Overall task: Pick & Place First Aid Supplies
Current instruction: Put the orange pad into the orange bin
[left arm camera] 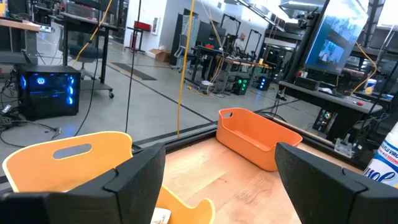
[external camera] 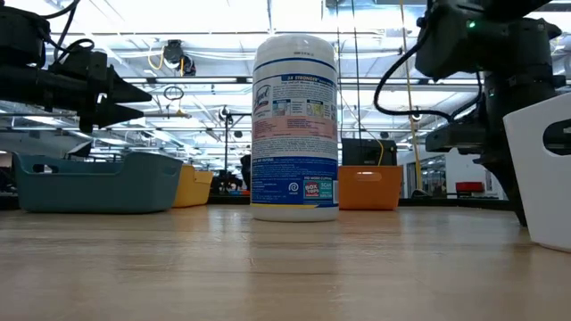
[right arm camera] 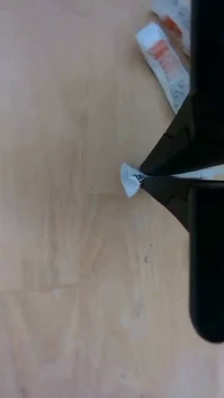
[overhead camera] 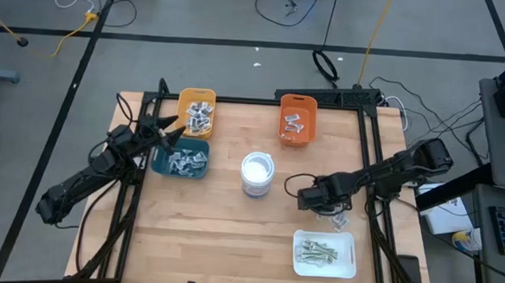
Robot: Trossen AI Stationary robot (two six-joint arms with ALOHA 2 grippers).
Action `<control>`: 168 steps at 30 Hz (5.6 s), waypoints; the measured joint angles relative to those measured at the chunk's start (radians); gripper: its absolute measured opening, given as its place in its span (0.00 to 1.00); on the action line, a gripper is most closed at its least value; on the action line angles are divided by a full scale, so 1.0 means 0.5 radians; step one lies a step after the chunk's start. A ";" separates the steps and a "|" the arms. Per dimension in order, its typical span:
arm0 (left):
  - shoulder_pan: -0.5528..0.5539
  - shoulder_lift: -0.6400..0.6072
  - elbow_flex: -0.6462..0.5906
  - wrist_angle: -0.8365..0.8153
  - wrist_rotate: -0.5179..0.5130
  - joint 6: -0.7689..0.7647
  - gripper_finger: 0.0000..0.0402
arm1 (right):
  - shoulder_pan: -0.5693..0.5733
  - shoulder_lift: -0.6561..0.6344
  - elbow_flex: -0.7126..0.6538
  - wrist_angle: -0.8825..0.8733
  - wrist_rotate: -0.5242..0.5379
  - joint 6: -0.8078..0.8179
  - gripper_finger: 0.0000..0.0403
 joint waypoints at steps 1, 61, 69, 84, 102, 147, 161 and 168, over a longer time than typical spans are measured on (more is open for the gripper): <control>0.000 0.000 0.000 0.000 0.000 0.000 0.76 | -0.022 0.002 0.016 -0.016 -0.001 -0.107 0.01; 0.000 0.000 0.000 0.000 0.000 0.000 0.76 | -1.831 0.535 1.278 -0.145 -0.295 -4.660 0.00; 0.000 0.000 0.000 0.000 0.000 0.000 0.76 | -1.799 0.639 1.246 -0.072 -0.287 -4.578 0.00; 0.000 0.000 0.000 0.000 0.000 0.000 0.76 | -1.778 0.645 1.193 0.006 -0.282 -4.056 0.34; 0.000 0.000 0.000 0.001 0.001 0.000 0.76 | -1.748 0.428 1.192 -0.434 0.187 -2.060 0.58; 0.000 0.000 0.000 0.000 0.001 0.000 0.76 | 0.036 -0.578 0.138 -0.781 -0.035 0.757 0.57; 0.000 0.000 0.000 0.000 0.001 0.000 0.76 | 0.077 -0.590 -0.242 -0.249 -0.085 0.664 0.57; 0.000 0.000 0.000 0.000 0.001 0.000 0.76 | 0.077 -0.590 -0.369 -0.135 -0.183 0.665 0.57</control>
